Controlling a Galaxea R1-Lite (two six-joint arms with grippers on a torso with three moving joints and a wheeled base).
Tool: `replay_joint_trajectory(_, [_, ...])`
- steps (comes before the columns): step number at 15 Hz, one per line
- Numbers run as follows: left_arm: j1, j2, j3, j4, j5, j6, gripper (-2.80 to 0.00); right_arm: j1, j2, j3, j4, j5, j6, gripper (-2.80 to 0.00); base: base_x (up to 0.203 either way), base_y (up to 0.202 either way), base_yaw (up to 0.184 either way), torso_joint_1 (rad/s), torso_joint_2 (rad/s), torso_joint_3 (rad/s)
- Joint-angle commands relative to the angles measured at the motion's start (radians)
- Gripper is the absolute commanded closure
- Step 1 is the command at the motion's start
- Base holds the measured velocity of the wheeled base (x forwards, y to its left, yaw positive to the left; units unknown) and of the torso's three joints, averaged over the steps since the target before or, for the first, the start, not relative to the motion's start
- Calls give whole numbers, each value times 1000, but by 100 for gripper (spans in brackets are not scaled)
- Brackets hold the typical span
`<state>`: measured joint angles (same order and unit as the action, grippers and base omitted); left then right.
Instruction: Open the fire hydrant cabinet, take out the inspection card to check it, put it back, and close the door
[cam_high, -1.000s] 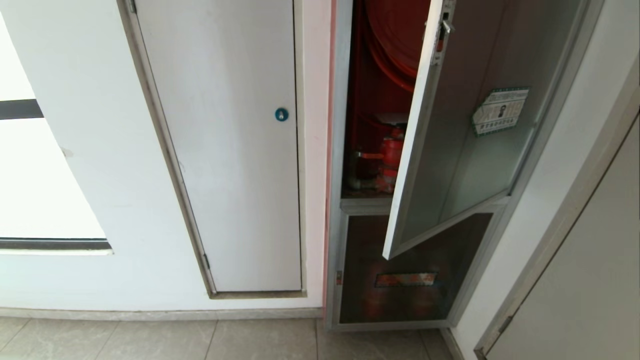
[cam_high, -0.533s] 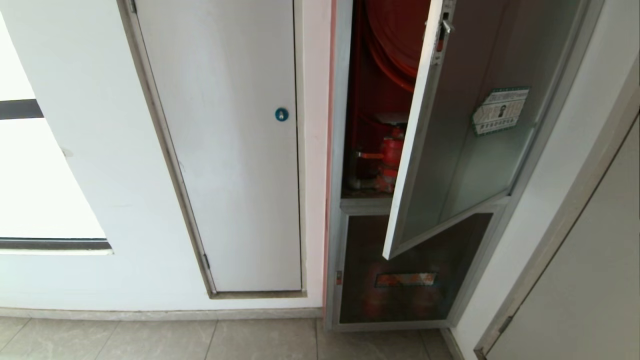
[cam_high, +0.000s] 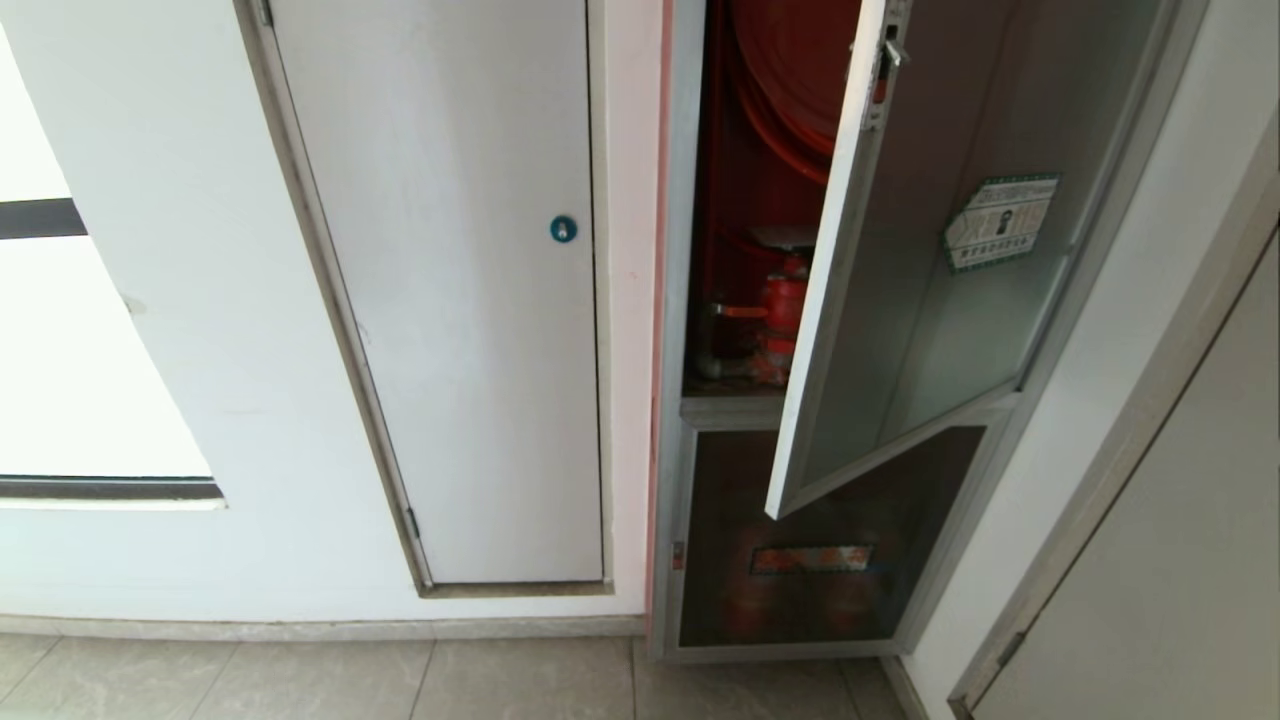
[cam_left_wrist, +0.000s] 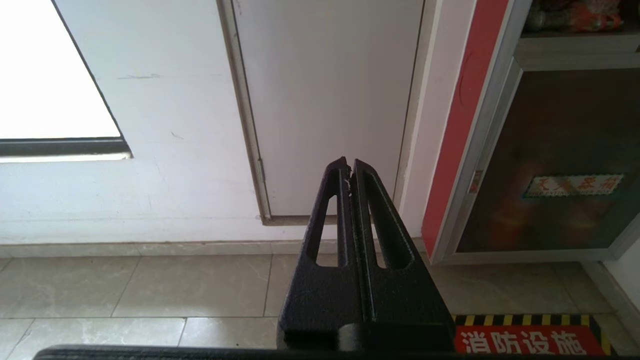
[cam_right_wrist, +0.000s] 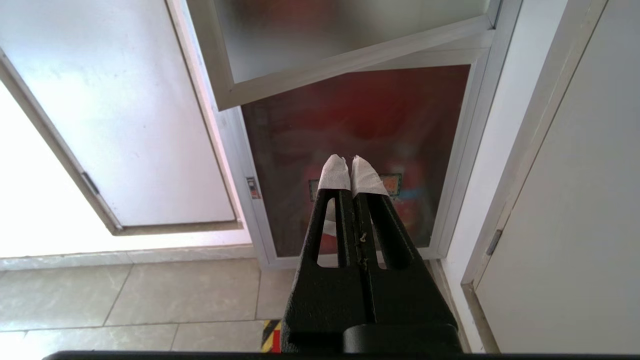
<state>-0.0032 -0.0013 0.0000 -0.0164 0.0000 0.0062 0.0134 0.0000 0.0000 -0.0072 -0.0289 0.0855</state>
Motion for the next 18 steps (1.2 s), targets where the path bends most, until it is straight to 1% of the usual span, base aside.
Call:
replay_joint_trajectory(1, [0, 1, 11, 0, 0, 0, 0, 0, 2, 0, 0, 0, 0, 0, 0, 0, 0, 0, 0, 0])
replay_joint_trajectory(5, [0, 1, 12, 0, 0, 0, 0, 0, 2, 0, 1, 0, -5, 0, 0, 0, 0, 0, 0, 0])
replay_joint_trajectory(7, [0, 1, 12, 0, 0, 0, 0, 0, 14, -3, 0, 4, -24, 0, 0, 0, 0, 0, 0, 0])
replay_joint_trajectory(9, [0, 1, 11, 0, 0, 0, 0, 0, 81, -50, -2, 23, -28, 0, 0, 0, 0, 0, 0, 0])
replay_joint_trajectory(14, [0, 1, 11, 0, 0, 0, 0, 24, 322, -268, -15, 170, -22, 0, 0, 0, 0, 0, 0, 0])
replay_joint_trajectory(18, [0, 1, 11, 0, 0, 0, 0, 67, 552, -385, -101, 275, -37, 0, 0, 0, 0, 0, 0, 0])
